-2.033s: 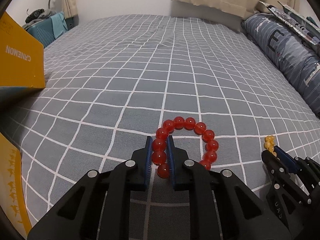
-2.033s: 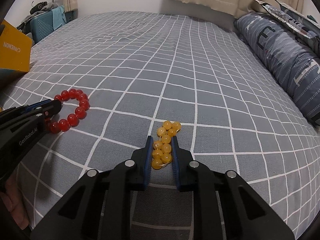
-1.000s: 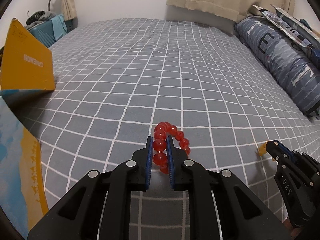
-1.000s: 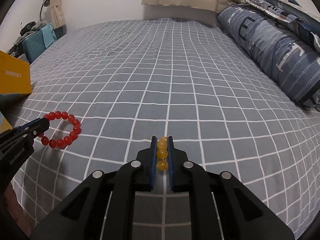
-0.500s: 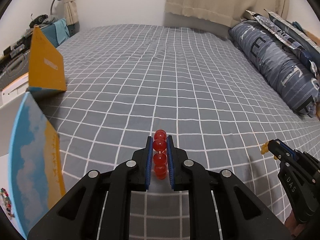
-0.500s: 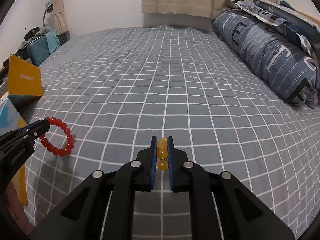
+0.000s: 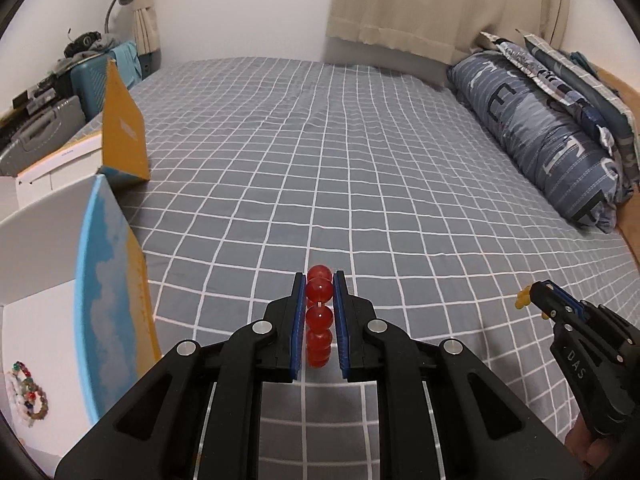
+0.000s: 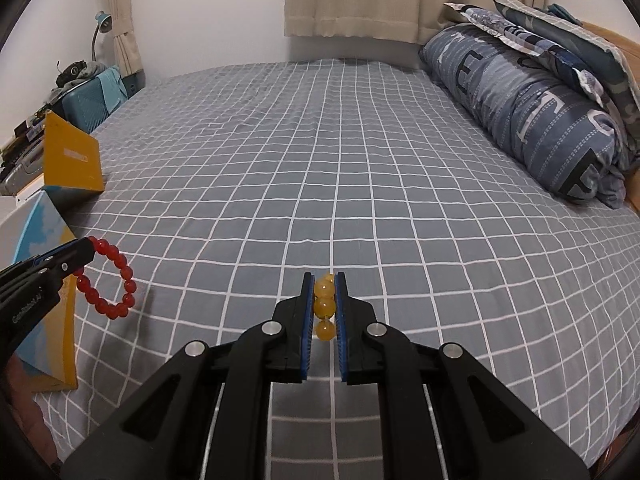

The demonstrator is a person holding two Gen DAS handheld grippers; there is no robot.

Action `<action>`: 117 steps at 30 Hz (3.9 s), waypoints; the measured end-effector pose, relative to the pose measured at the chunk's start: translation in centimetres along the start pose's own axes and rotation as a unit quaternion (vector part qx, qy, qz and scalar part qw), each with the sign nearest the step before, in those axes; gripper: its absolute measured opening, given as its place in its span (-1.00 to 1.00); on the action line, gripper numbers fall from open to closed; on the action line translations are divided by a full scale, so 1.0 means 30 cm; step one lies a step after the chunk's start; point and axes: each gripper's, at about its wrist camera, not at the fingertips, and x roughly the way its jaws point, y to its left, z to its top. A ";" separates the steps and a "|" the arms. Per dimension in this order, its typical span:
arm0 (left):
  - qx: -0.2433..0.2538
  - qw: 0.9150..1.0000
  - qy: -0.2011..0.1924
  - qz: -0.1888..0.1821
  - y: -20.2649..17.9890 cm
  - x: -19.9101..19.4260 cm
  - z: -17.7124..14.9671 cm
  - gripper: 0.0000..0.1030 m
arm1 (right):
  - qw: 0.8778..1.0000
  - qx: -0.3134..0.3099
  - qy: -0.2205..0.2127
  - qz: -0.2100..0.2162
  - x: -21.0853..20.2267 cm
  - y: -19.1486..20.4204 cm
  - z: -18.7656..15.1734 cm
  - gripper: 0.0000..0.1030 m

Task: Organize jewelry

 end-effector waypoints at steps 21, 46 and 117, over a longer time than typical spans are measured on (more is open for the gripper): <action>-0.032 0.997 -0.050 0.040 0.235 -0.299 0.030 -0.75 | 0.997 -0.025 -0.018 0.074 -0.171 0.319 0.088 -0.82; -0.129 0.978 -0.044 0.160 0.829 -0.529 -0.091 -0.75 | 0.976 -0.141 -0.033 0.164 -0.304 0.996 0.067 -0.82; -0.143 0.965 -0.026 0.220 0.845 -0.710 -0.530 0.89 | 0.965 -0.167 -0.022 0.200 -0.462 0.980 -0.336 0.85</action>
